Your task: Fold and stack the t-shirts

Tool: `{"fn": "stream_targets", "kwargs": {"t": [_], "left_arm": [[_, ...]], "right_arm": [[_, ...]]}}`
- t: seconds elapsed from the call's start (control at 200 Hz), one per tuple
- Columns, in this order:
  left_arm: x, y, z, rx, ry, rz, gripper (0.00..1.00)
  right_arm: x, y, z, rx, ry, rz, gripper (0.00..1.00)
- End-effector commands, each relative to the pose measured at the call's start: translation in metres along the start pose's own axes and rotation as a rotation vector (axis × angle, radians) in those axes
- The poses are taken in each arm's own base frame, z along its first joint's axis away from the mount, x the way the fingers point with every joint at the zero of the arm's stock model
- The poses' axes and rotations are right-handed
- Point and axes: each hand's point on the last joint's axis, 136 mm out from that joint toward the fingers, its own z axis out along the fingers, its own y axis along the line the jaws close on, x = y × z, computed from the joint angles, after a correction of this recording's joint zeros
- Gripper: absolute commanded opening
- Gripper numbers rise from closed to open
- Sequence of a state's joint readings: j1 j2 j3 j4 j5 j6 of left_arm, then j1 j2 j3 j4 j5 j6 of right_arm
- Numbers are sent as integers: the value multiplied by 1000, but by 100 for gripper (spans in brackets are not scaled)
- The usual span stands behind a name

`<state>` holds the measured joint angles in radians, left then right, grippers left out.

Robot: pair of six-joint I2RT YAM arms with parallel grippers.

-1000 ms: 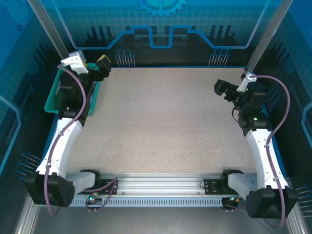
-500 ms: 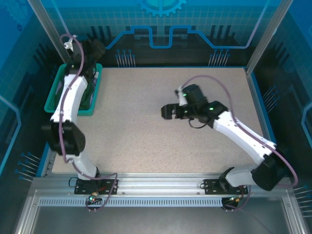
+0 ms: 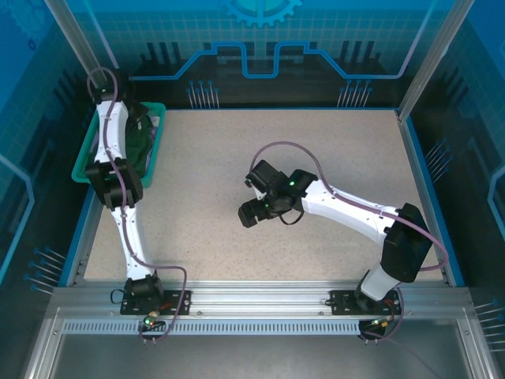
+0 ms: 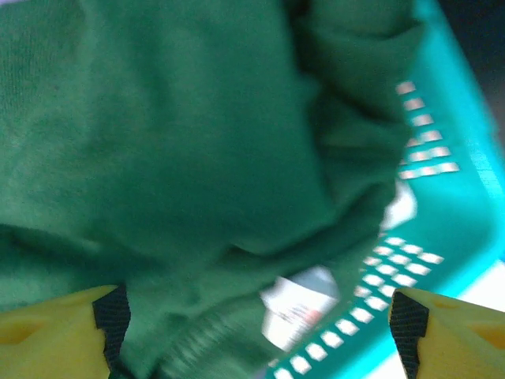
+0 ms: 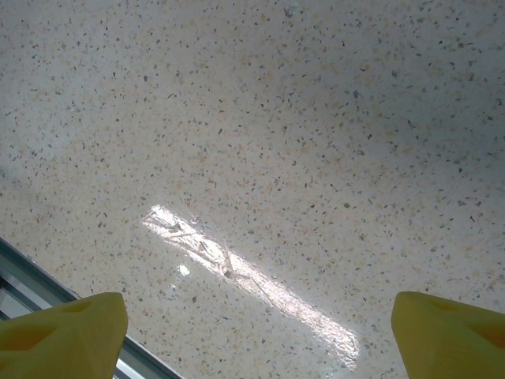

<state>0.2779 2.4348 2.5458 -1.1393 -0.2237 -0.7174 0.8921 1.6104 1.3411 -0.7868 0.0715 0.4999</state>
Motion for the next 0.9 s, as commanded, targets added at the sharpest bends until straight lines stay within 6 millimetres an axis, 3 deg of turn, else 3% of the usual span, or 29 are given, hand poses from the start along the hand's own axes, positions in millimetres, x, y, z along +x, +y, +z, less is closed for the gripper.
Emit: {"fn": "stream_targets", "kwargs": {"t": [0.0,0.145,0.25,0.375,0.475,0.51,0.575,0.72,0.805,0.895], "left_arm": [[32,21,11,-44,186,54,85],[41,17,23,-11,220,83,72],[38,11,22,16,214,66,45],[23,1,6,60,153,46,26],[3,-7,-22,102,70,17,7],[-6,-9,-38,115,28,-3,0],[-24,-15,-75,154,-72,-38,0],[-51,-59,-200,346,-384,34,0],[-48,-78,-263,462,-486,51,0],[-22,-100,-313,592,-510,77,0]], "right_arm": [[2,-1,-2,22,15,-3,88],[-1,-2,0,30,27,-7,88],[-2,-1,3,28,35,-13,88],[-4,0,4,28,38,-15,88],[-4,-2,5,28,35,-9,88],[-4,-2,5,26,35,-8,88],[-4,-3,6,22,37,-5,88],[-7,-4,6,19,33,-4,88],[-13,-6,5,7,18,14,88],[-23,-11,0,25,-14,39,88]]}}
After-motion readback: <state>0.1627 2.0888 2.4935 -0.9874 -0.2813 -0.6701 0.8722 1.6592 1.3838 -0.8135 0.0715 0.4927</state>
